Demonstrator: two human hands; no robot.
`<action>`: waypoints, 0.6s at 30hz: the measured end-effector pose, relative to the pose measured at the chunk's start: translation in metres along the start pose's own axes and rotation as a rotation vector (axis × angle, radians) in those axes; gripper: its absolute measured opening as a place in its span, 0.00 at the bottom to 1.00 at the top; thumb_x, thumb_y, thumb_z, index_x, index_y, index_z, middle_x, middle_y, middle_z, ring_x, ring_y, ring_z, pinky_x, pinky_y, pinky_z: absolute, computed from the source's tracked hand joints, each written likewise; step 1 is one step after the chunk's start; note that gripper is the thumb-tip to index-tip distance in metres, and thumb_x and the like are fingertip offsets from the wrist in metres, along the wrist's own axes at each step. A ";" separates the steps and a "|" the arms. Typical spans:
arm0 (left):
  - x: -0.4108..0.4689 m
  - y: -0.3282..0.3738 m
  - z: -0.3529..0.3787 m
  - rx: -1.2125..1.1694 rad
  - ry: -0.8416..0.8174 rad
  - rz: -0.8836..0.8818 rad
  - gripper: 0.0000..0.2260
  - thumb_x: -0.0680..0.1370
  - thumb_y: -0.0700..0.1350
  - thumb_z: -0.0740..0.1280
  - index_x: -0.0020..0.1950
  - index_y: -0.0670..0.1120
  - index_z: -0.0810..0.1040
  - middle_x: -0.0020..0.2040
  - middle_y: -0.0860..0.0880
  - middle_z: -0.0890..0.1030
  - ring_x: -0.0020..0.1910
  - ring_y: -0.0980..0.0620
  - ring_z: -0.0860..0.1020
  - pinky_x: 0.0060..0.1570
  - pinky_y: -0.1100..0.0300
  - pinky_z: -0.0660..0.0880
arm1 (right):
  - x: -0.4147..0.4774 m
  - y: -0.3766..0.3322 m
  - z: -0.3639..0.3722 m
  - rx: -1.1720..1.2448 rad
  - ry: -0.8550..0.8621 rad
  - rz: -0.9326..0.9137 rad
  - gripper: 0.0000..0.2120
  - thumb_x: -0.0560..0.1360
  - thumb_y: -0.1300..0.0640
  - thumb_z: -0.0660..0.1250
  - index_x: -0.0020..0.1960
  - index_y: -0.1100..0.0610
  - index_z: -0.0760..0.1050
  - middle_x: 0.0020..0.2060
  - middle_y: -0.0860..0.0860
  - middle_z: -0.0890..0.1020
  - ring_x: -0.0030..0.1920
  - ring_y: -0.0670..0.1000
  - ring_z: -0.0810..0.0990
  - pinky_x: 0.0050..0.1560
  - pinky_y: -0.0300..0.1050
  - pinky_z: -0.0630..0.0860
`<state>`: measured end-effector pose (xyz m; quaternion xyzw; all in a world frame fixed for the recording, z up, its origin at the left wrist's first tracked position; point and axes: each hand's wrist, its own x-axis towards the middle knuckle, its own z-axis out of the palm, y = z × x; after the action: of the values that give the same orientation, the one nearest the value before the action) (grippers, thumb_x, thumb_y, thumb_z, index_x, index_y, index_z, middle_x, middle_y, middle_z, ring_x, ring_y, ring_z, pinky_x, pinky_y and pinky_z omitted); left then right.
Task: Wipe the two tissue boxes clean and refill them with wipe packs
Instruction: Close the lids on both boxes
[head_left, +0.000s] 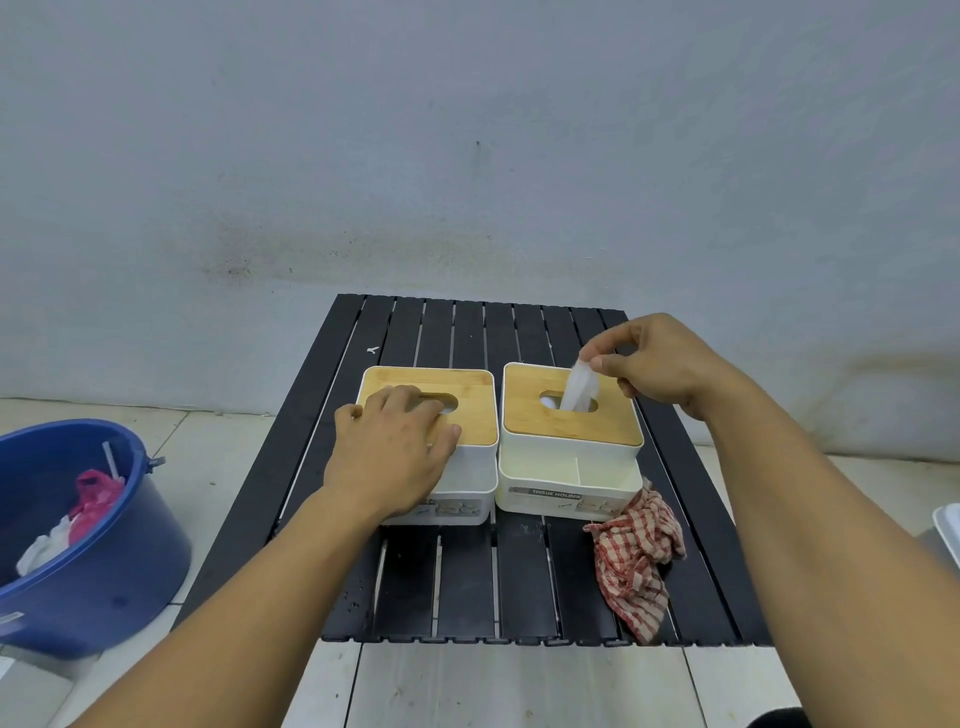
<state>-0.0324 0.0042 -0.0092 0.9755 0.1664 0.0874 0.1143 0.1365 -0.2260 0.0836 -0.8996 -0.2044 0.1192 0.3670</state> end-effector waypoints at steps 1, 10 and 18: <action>0.000 -0.001 -0.002 -0.001 -0.022 0.006 0.21 0.83 0.64 0.55 0.75 0.63 0.71 0.74 0.54 0.70 0.77 0.52 0.64 0.72 0.43 0.57 | 0.000 0.002 0.004 0.026 0.064 -0.022 0.05 0.79 0.59 0.71 0.51 0.52 0.85 0.41 0.47 0.83 0.35 0.49 0.77 0.37 0.41 0.73; 0.003 -0.022 -0.008 0.021 -0.101 0.087 0.22 0.83 0.54 0.65 0.77 0.57 0.68 0.76 0.55 0.68 0.75 0.54 0.66 0.74 0.50 0.59 | -0.023 0.007 0.074 -0.572 0.081 -0.245 0.17 0.77 0.44 0.69 0.64 0.46 0.77 0.59 0.46 0.76 0.56 0.52 0.78 0.54 0.50 0.76; 0.006 -0.025 -0.004 0.032 -0.069 0.127 0.22 0.84 0.52 0.65 0.78 0.57 0.67 0.70 0.56 0.72 0.72 0.54 0.68 0.73 0.52 0.62 | -0.023 0.007 0.080 -0.711 -0.127 -0.177 0.21 0.80 0.49 0.66 0.71 0.43 0.70 0.62 0.52 0.76 0.59 0.55 0.76 0.57 0.54 0.78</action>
<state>-0.0352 0.0301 -0.0107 0.9882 0.1014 0.0580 0.0989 0.0886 -0.1924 0.0242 -0.9406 -0.3323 0.0639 0.0270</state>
